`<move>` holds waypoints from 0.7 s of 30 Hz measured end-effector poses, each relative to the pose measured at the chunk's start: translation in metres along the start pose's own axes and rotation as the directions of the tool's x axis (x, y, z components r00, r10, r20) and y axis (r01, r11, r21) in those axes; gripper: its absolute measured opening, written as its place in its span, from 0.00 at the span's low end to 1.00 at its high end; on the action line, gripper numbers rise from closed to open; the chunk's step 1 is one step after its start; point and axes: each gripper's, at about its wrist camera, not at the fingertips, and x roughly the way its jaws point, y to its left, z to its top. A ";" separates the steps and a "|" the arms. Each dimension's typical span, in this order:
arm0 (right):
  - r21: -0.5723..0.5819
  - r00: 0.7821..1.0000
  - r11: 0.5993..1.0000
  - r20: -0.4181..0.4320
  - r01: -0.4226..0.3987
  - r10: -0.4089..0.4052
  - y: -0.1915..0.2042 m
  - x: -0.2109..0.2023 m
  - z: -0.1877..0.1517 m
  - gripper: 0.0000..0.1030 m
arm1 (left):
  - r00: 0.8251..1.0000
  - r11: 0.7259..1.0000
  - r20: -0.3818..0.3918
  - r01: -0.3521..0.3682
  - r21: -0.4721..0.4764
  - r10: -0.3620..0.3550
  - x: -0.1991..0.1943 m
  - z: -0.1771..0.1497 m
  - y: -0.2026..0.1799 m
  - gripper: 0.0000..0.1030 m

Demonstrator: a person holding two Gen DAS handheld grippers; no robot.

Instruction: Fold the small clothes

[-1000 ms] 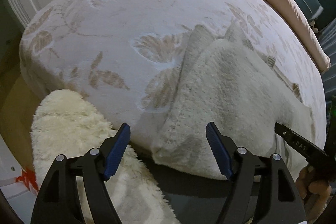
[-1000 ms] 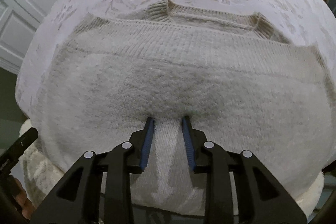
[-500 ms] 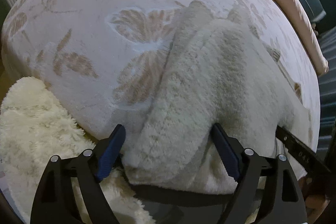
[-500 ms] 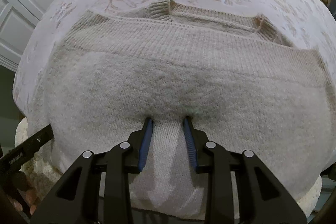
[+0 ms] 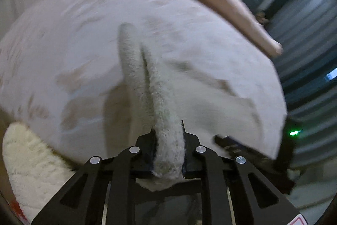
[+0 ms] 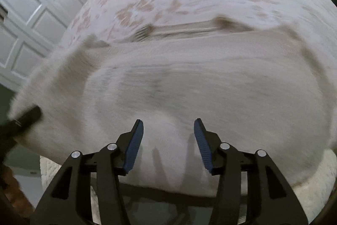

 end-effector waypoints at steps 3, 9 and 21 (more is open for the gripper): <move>0.082 0.999 0.996 0.036 0.017 -0.020 -0.044 -0.025 -0.007 0.47 | 0.998 0.988 0.000 0.067 0.141 -0.068 0.001 0.003 -0.065 0.13; 0.257 0.990 0.964 0.098 0.071 -0.099 -0.135 -0.075 -0.039 0.47 | 0.979 0.922 -0.144 0.188 0.340 -0.147 0.070 -0.020 -0.184 0.13; 0.369 0.987 0.929 0.155 -0.018 -0.042 -0.184 -0.104 -0.060 0.57 | 0.988 0.897 -0.153 0.059 0.438 0.009 0.118 -0.075 -0.213 0.72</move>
